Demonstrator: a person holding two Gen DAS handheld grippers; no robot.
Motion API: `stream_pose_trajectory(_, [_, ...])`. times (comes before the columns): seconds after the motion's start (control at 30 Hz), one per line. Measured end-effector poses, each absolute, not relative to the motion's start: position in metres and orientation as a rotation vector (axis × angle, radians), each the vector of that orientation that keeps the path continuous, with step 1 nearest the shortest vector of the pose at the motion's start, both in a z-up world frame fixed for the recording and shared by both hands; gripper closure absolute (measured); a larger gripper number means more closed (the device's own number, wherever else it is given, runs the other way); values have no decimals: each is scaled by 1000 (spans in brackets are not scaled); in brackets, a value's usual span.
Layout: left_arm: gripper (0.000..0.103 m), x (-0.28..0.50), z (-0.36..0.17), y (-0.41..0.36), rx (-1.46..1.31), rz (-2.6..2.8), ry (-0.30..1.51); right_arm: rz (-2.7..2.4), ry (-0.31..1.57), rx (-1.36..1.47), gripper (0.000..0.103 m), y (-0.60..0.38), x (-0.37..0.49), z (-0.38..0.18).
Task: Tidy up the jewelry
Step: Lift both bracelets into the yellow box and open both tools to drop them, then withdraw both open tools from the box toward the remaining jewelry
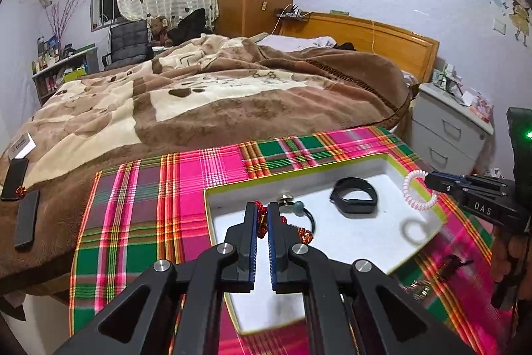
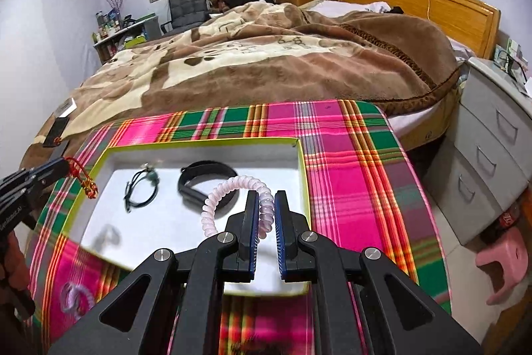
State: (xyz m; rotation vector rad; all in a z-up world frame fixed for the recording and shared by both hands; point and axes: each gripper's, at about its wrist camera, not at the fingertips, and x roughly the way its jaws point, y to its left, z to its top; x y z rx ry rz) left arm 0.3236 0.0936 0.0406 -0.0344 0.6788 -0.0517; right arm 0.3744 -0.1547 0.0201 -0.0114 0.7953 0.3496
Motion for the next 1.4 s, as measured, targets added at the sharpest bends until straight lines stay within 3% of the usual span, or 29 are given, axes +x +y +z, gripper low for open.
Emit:
stream_pose_trajectory(0.43, [98, 372, 5, 106, -44, 6, 762, 327, 881, -36, 94, -143, 419, -5])
stream_pose_trajectory(1.0, [97, 381, -12, 109, -35, 17, 828, 320, 945, -79, 93, -134, 431, -19])
stream_pose_trajectory(1.23, [97, 377, -12, 111, -45, 6, 824, 326, 913, -63, 81, -137, 425, -12])
stream_pose_trajectory(1.33, [94, 372, -9, 112, -58, 2, 814, 330, 895, -53, 81, -139, 419, -7])
stream_pose_trajectory(1.4, [86, 367, -5, 113, -68, 0, 800, 333, 884, -44, 81, -141, 415, -3])
